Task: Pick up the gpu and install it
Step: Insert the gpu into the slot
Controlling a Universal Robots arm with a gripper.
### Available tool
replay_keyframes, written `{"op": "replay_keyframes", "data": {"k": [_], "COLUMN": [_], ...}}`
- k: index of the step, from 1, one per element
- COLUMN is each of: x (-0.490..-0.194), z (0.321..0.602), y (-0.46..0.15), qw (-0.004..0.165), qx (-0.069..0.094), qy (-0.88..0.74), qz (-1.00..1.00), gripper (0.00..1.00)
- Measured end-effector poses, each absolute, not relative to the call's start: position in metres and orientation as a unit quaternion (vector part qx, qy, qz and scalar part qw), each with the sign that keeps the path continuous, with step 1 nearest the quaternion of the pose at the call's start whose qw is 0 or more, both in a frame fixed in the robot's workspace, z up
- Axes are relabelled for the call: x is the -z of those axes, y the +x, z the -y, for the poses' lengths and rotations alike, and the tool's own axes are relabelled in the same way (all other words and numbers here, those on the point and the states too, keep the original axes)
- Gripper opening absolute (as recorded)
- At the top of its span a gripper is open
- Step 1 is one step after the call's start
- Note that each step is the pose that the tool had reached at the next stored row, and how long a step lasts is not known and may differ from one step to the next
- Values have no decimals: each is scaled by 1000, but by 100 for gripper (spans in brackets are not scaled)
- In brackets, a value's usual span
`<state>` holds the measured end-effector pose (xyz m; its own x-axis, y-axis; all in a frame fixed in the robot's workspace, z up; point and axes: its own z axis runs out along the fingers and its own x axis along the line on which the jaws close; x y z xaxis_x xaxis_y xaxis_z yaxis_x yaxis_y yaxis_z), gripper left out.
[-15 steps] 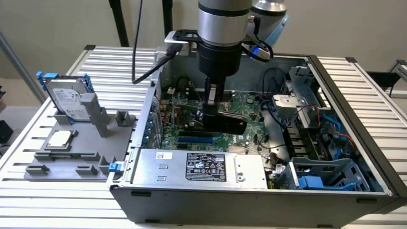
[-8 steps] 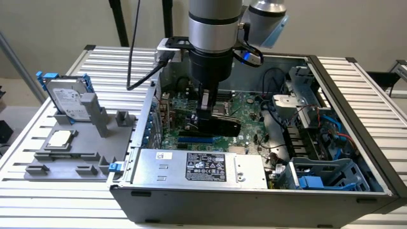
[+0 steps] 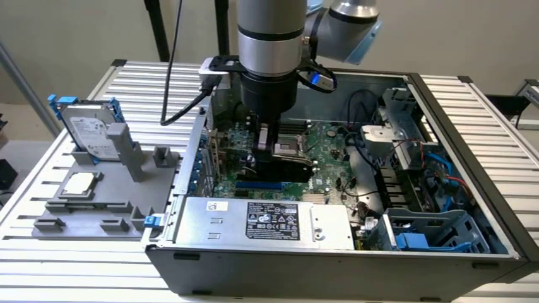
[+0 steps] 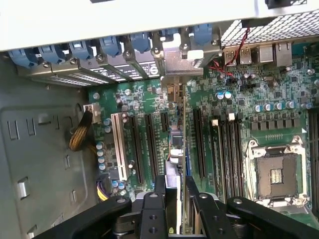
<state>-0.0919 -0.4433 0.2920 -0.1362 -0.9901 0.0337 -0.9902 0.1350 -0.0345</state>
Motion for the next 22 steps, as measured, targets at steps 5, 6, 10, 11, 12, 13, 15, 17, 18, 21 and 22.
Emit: {"op": "replay_keyframes", "data": {"k": [5,6,10,11,12,13,15,17,18,21,22], "x": [-291,-291,-290,-290,-289,-289,-289,-289,-288,-286,-286], "z": [441,441,441,441,441,441,441,441,441,441,441], "y": [-97,-97,-98,-98,-98,-98,-98,-98,-98,-98,-98], "qw": [1,1,0,0,0,0,0,-1,-1,-3,-4], "qx": [-24,-24,-23,-23,-23,-23,-23,-23,-23,-20,-19], "qy": [664,666,678,679,679,679,679,679,679,679,679], "qz": [748,745,735,734,734,733,733,733,733,733,734], "gripper": [27,27,27,27,27,27,27,27,27,27,27]}}
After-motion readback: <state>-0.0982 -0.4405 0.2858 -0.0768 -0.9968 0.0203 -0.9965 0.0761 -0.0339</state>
